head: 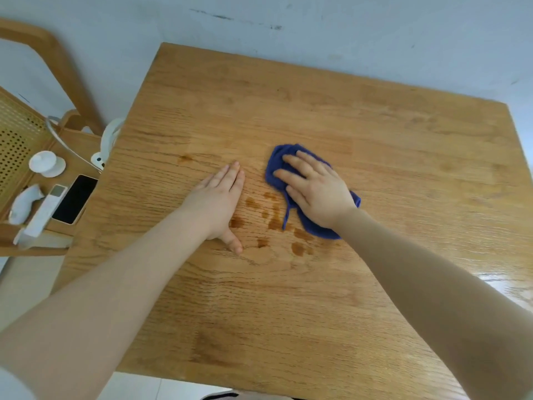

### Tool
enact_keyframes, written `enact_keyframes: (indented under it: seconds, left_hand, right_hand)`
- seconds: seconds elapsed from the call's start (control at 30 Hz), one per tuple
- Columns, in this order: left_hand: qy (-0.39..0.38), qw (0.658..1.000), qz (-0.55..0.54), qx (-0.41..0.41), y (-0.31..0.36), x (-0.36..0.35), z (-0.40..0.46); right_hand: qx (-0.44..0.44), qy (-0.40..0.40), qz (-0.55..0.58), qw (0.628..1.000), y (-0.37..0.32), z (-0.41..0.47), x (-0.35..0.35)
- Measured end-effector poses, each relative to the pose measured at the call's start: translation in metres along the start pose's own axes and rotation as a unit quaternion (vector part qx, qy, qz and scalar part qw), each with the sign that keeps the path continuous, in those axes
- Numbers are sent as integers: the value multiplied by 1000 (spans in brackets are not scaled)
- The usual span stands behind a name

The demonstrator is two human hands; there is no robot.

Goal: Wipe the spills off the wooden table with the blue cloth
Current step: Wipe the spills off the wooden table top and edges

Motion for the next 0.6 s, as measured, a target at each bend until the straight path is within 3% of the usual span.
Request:
enact_keyframes:
  seconds: [0.1,0.2,0.4,0.47,0.6]
  left_hand:
    - [1,1000,2,8,1,2,0]
    - [0,1000,5,15,1,3,1]
    - [-8,1000,0,14,-3,-2,-1]
    - [-9,1000,4,19,-4,-3,-2]
    - [-5,999,24,30,-1,0,-2]
  right_hand:
    - [92,8,9,996,-27,-26,-5]
    - [130,3,22,991,-24,-21,-7]
    - [17,-2,32,999,5,39,-3]
    - [18,2,36,999,0,35,-4]
    - [137,13,18,990,-26,-15,-6]
Point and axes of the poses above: each hand's wrist, its own z-axis towards the middle knuckle, its own x-axis out of the back of the hand, y = z × x, the point moved 6 cm from there along z, towards the middle knuckle, and after that the axes turned 8 degrees about -z, right-handed, at the moved point
